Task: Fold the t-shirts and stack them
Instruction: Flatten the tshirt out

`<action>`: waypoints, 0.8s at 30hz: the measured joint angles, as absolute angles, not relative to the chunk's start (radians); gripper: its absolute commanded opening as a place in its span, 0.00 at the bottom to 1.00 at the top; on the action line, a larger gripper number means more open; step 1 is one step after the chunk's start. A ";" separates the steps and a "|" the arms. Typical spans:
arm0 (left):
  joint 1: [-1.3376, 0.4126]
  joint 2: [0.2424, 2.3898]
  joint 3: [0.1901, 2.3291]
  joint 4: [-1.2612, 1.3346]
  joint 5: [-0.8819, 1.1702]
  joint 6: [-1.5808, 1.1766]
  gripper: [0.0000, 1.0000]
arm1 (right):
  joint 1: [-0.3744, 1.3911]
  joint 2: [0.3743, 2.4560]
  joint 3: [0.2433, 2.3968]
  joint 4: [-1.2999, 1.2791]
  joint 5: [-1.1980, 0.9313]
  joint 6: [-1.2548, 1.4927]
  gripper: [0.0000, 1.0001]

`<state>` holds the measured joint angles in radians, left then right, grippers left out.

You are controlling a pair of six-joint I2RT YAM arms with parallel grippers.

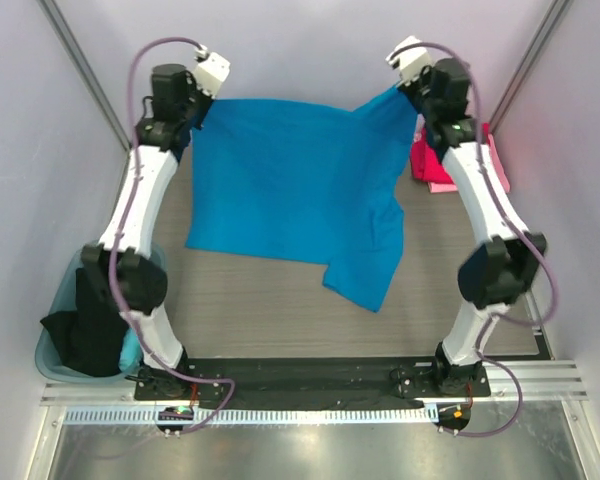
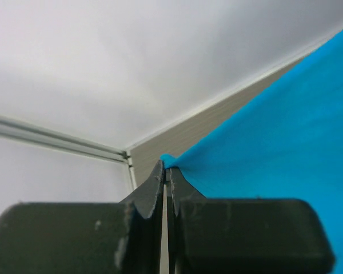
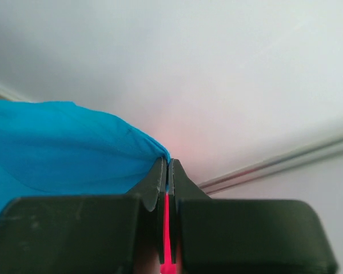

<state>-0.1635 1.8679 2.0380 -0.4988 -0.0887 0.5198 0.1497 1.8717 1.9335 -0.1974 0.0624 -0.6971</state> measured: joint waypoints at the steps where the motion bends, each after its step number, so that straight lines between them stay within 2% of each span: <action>1: -0.163 1.802 2.008 -0.503 -0.080 0.511 0.00 | 0.156 1.790 1.908 -0.213 0.062 -0.690 0.01; 7: -0.163 1.414 1.827 -0.532 -0.045 0.472 0.00 | 0.251 1.341 1.761 -0.278 0.074 -0.681 0.01; 11: -0.163 1.192 1.711 -0.582 -0.031 0.456 0.00 | 0.297 1.138 1.738 -0.403 0.073 -0.669 0.01; 17: -0.163 0.925 1.646 -0.680 -0.013 0.451 0.00 | 0.297 0.958 1.752 -0.606 0.060 -0.642 0.01; 24: -0.152 0.849 1.784 -0.727 0.001 0.451 0.00 | 0.280 0.889 1.916 -0.742 0.015 -0.636 0.01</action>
<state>-0.1516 0.8490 1.7840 -0.7273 0.0010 0.4511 0.2798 0.8890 1.9163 -0.7422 0.0151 -0.6357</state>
